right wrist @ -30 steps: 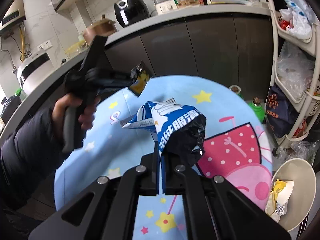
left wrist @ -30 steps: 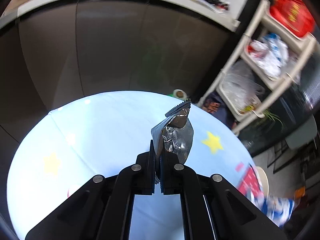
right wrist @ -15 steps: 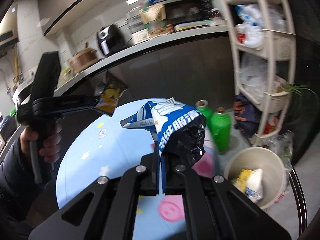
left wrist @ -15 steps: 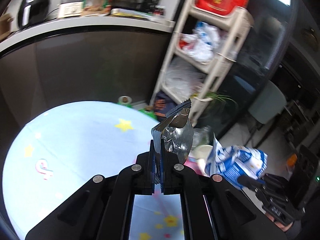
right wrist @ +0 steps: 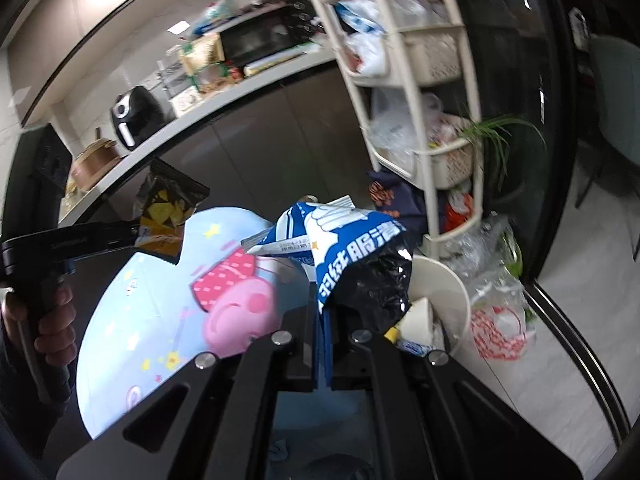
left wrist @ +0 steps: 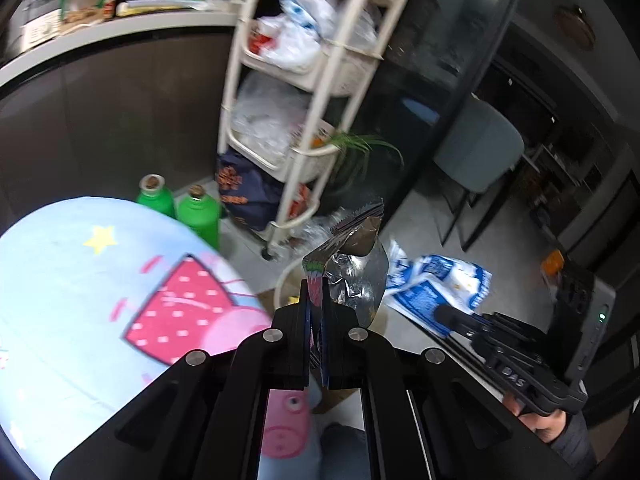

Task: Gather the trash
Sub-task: 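Carry the chip bag and dark wrapper to the white bin and release both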

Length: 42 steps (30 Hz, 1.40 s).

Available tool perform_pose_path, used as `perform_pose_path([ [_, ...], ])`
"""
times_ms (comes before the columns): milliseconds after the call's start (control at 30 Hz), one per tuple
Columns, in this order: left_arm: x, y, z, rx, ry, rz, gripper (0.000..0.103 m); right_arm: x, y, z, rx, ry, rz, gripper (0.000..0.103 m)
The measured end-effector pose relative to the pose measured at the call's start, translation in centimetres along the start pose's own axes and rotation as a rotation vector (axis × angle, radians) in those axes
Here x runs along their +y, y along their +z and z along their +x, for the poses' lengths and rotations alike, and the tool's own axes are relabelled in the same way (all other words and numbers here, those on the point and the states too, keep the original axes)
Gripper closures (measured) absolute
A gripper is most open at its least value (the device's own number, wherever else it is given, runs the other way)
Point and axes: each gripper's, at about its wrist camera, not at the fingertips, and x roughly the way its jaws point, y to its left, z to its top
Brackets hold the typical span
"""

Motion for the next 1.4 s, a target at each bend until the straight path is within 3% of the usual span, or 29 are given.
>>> perform_pose_path([
  [333,-2.4,0.3,8.1,0.116,-0.026,0.016,0.099,-4.3,-2.4,4.9,0.097,-0.03,0.062,0.098],
  [700,-3.7,0.8,14.0,0.191,0.02,0.055,0.096,-6.6,-3.4,10.4,0.195,-0.014,0.08,0.097],
  [800,-3.7,0.9,14.7,0.195,0.03,0.06,0.087,-7.0,-3.5,11.6,0.212,-0.008,0.082,0.097],
  [867,-3.7,1.0,14.9,0.19,0.04,0.058,0.074,-7.1,-3.5,12.2,0.217,-0.008,0.08,0.097],
  [933,-3.5,1.1,14.8,0.179,0.049,0.05,0.066,-7.1,-3.4,12.6,0.219,-0.008,0.071,0.089],
  [1000,-3.2,1.4,14.6,0.165,0.059,0.039,0.061,-7.0,-3.5,12.8,0.214,-0.015,0.057,0.059],
  [1200,-2.2,1.9,13.5,0.112,0.089,0.005,0.045,-6.3,-3.8,12.2,0.194,-0.004,0.005,0.018],
  [1267,-2.0,2.0,12.9,0.094,0.105,-0.005,0.034,-6.0,-3.9,11.7,0.191,0.004,-0.013,0.005],
  [1400,-1.9,2.0,10.6,0.01,0.184,-0.014,0.01,-5.1,-4.0,10.8,0.205,-0.004,-0.037,0.003],
])
